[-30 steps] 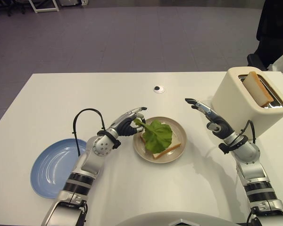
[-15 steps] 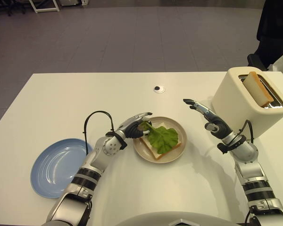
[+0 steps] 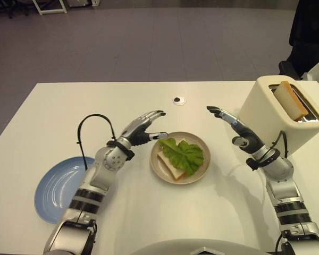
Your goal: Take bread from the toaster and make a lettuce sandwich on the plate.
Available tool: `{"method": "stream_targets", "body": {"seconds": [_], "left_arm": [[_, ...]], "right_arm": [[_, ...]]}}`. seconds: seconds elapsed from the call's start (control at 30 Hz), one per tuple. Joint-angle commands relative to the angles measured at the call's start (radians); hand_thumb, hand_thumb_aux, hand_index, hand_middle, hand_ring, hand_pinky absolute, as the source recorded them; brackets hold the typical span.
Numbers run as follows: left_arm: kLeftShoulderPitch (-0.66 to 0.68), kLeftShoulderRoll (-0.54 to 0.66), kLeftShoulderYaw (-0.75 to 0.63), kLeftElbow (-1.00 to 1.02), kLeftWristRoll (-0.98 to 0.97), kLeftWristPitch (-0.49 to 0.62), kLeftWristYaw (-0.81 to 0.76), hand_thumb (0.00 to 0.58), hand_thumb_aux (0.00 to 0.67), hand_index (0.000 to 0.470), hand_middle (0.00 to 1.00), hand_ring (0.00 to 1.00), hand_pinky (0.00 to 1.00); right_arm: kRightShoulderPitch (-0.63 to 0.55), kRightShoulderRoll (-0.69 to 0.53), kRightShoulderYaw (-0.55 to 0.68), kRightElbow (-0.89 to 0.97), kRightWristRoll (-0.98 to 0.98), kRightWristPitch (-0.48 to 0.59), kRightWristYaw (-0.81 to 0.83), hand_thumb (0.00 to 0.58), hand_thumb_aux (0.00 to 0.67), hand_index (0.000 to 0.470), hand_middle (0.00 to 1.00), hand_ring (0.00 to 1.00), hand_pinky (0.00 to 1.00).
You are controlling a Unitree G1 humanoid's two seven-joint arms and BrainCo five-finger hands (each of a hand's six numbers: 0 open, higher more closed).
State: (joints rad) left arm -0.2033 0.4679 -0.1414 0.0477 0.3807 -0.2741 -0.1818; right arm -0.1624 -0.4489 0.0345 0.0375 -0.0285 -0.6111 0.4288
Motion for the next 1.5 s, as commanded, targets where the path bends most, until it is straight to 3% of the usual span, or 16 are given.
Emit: {"method": "stream_targets", "body": {"seconds": [0.03,0.13,0.23,0.5,0.77,0.8,0.83,0.9,0.93,1.0,1.03,1.07,1.1,1.23,1.33,1.5], "left_arm": [[0.231,-0.114,0.059,-0.305,-0.303,0.042,-0.021,0.000,0.000,0.000,0.00,0.00,0.00],[0.369,-0.201,0.020,-0.432,-0.409,0.055,-0.006,0.000,0.000,0.000,0.00,0.00,0.00],[0.431,-0.255,-0.019,-0.450,-0.371,0.031,0.023,0.000,0.000,0.000,0.00,0.00,0.00],[0.451,-0.301,-0.073,-0.398,-0.315,-0.017,0.030,0.000,0.000,0.000,0.00,0.00,0.00],[0.457,-0.301,-0.077,-0.390,-0.297,-0.029,0.026,0.000,0.000,0.000,0.00,0.00,0.00],[0.458,-0.301,-0.078,-0.392,-0.295,-0.029,0.028,0.000,0.000,0.000,0.00,0.00,0.00],[0.460,-0.302,-0.078,-0.394,-0.291,-0.029,0.029,0.000,0.000,0.000,0.00,0.00,0.00],[0.462,-0.302,-0.077,-0.395,-0.286,-0.029,0.029,0.000,0.000,0.000,0.00,0.00,0.00],[0.462,-0.302,-0.076,-0.396,-0.284,-0.029,0.030,0.000,0.000,0.000,0.00,0.00,0.00],[0.463,-0.303,-0.075,-0.395,-0.281,-0.029,0.030,0.000,0.000,0.000,0.00,0.00,0.00],[0.461,-0.302,-0.074,-0.392,-0.281,-0.030,0.030,0.000,0.000,0.000,0.00,0.00,0.00],[0.460,-0.302,-0.073,-0.389,-0.279,-0.032,0.029,0.000,0.000,0.000,0.00,0.00,0.00],[0.460,-0.302,-0.072,-0.387,-0.277,-0.033,0.029,0.000,0.000,0.000,0.00,0.00,0.00],[0.459,-0.299,-0.072,-0.370,-0.268,-0.040,0.028,0.000,0.000,0.000,0.00,0.00,0.00],[0.457,-0.296,-0.073,-0.359,-0.259,-0.043,0.027,0.000,0.000,0.000,0.00,0.00,0.00],[0.457,-0.291,-0.070,-0.340,-0.243,-0.053,0.029,0.000,0.000,0.000,0.00,0.00,0.00]], "right_arm": [[-0.039,-0.143,-0.177,-0.236,-0.129,0.078,-0.032,0.000,0.000,0.000,0.00,0.00,0.00],[-0.069,-0.258,-0.305,-0.232,-0.221,0.168,-0.060,0.000,0.000,0.000,0.00,0.00,0.00],[-0.083,-0.356,-0.361,-0.099,-0.323,0.222,-0.110,0.000,0.000,0.000,0.00,0.00,0.00],[-0.098,-0.413,-0.270,0.237,-0.444,0.240,-0.238,0.000,0.000,0.000,0.00,0.00,0.00],[-0.090,-0.427,-0.202,0.337,-0.437,0.258,-0.239,0.005,0.003,0.002,0.00,0.00,0.00],[-0.091,-0.429,-0.200,0.344,-0.437,0.261,-0.241,0.108,0.066,0.046,0.00,0.00,0.00],[-0.091,-0.430,-0.198,0.349,-0.435,0.263,-0.243,0.132,0.081,0.057,0.00,0.00,0.00],[-0.088,-0.430,-0.194,0.351,-0.431,0.267,-0.247,0.288,0.194,0.136,0.00,0.00,0.00],[-0.087,-0.430,-0.191,0.350,-0.428,0.269,-0.249,0.313,0.215,0.151,0.00,0.00,0.00],[-0.087,-0.429,-0.186,0.350,-0.424,0.271,-0.253,0.301,0.205,0.144,0.00,0.00,0.00],[-0.088,-0.427,-0.183,0.349,-0.422,0.272,-0.255,0.349,0.247,0.173,0.00,0.00,0.00],[-0.089,-0.425,-0.178,0.348,-0.421,0.273,-0.257,0.445,0.347,0.243,0.00,0.00,0.00],[-0.089,-0.423,-0.173,0.347,-0.420,0.272,-0.260,0.478,0.389,0.273,0.00,0.00,0.00],[-0.095,-0.418,-0.166,0.335,-0.412,0.263,-0.281,0.543,0.502,0.352,0.00,0.00,0.00],[-0.098,-0.419,-0.174,0.321,-0.402,0.261,-0.299,0.580,0.665,0.466,0.00,0.00,0.00],[-0.118,-0.410,-0.200,0.301,-0.376,0.269,-0.331,0.580,0.670,0.470,0.00,0.00,0.00]]}}
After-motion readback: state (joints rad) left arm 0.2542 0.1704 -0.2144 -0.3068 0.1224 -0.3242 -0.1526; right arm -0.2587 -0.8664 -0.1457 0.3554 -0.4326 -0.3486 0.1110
